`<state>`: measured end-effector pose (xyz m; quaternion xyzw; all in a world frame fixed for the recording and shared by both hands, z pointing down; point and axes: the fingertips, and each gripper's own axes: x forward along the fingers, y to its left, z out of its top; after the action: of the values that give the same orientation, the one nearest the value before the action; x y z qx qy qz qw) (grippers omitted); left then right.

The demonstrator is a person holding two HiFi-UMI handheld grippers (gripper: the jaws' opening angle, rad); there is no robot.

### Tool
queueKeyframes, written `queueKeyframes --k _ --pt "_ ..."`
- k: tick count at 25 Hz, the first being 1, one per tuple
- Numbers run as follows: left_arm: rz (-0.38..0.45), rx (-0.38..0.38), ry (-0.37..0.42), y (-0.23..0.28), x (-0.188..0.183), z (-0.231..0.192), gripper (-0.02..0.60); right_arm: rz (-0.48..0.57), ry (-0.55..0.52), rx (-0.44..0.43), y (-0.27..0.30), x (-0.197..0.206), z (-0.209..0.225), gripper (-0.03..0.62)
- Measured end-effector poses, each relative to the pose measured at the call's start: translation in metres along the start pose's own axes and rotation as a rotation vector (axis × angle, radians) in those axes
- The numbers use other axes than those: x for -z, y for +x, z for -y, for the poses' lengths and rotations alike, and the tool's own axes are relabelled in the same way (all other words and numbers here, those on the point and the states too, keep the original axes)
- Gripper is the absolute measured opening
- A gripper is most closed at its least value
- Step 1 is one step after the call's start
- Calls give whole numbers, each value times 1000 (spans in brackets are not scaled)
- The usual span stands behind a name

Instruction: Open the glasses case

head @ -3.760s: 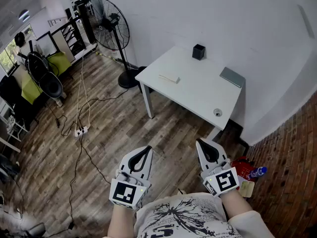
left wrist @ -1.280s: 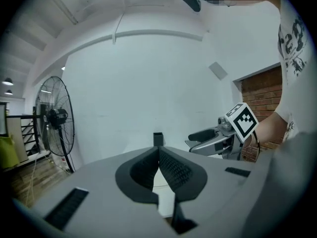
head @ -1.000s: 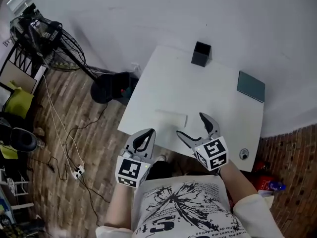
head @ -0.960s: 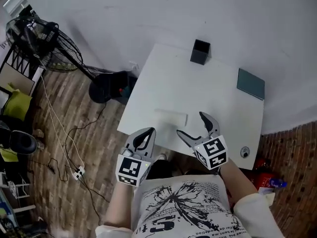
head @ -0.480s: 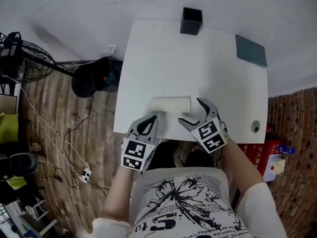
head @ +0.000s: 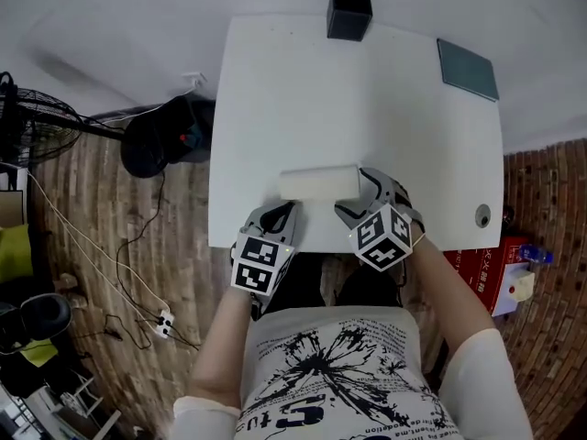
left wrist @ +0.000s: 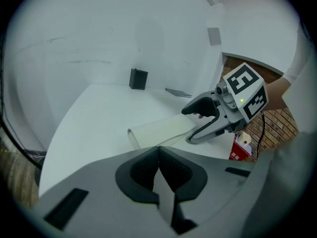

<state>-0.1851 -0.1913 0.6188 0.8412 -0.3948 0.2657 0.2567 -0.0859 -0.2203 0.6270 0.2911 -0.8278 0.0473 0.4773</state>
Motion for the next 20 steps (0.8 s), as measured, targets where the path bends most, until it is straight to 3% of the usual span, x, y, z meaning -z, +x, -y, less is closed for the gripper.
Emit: queueKeyframes --k 6,20 --pt "-11 2 33 6 6 -3 14 -12 -75 53 6 -6 2 342" --pt "-24 8 40 9 2 -9 14 -65 -93 -16 6 -7 5 321"
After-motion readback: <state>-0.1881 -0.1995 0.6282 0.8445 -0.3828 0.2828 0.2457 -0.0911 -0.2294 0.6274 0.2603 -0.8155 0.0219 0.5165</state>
